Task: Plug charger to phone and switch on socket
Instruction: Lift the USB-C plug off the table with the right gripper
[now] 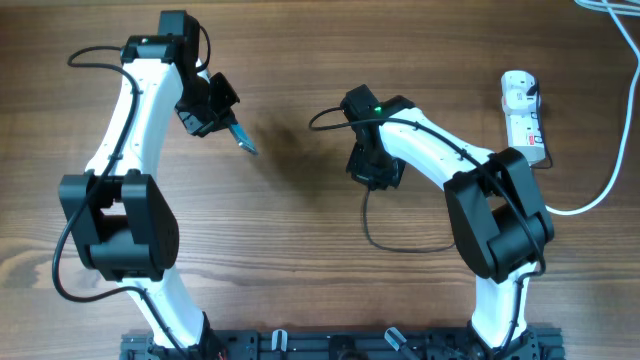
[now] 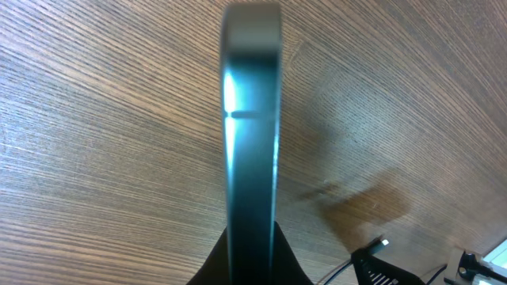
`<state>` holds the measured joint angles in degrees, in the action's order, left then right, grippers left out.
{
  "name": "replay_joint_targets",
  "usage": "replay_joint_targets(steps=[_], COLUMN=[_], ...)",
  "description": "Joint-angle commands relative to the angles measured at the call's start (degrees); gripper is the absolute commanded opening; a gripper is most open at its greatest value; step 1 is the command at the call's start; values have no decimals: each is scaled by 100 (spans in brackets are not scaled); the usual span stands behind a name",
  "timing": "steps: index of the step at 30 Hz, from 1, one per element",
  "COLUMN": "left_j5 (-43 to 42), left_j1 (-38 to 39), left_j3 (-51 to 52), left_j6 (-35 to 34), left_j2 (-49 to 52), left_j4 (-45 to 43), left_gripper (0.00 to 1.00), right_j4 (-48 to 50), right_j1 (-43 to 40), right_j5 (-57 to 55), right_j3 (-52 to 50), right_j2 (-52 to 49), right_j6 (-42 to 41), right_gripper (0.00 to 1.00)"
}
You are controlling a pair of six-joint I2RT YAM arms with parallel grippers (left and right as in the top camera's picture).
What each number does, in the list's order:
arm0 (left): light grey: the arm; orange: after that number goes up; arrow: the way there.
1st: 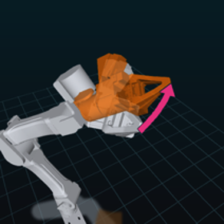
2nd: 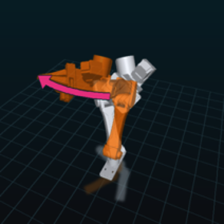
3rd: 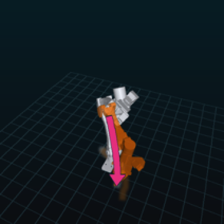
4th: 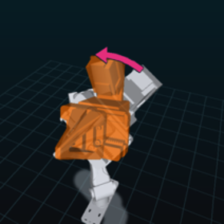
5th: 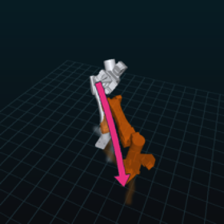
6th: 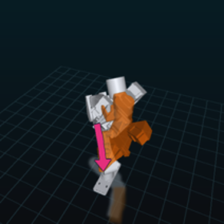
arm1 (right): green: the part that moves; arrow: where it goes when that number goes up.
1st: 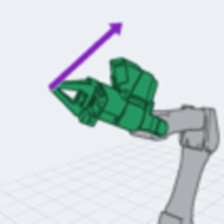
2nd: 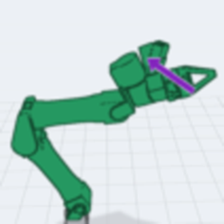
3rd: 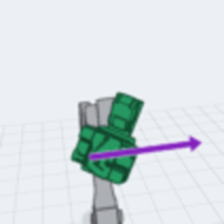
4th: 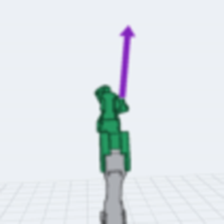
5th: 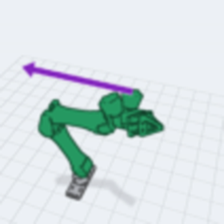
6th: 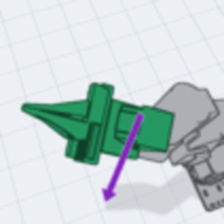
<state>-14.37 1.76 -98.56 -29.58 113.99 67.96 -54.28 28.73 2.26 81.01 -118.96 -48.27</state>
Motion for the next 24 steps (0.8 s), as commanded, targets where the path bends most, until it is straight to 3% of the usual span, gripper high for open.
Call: replay_joint_targets(steps=[1,16,19,24], left_j5=[46,28,28,28], left_j1=[-11,-13,-13,-13], left_j3=[0,0,0,0], left_j6=[66,66,66,66], left_j2=[-170,-170,-170,-170], left_j4=[2,2,2,0], left_gripper=[4,4,4,4], right_j4=[31,90,90,87], right_j1=[33,33,33,33], right_j5=[-240,-348,-348,-341], right_j3=[-79,-79,-79,-79], right_j2=[-166,-166,-166,-166], right_j6=[-13,28,28,33], right_gripper=[15,19,12,12])
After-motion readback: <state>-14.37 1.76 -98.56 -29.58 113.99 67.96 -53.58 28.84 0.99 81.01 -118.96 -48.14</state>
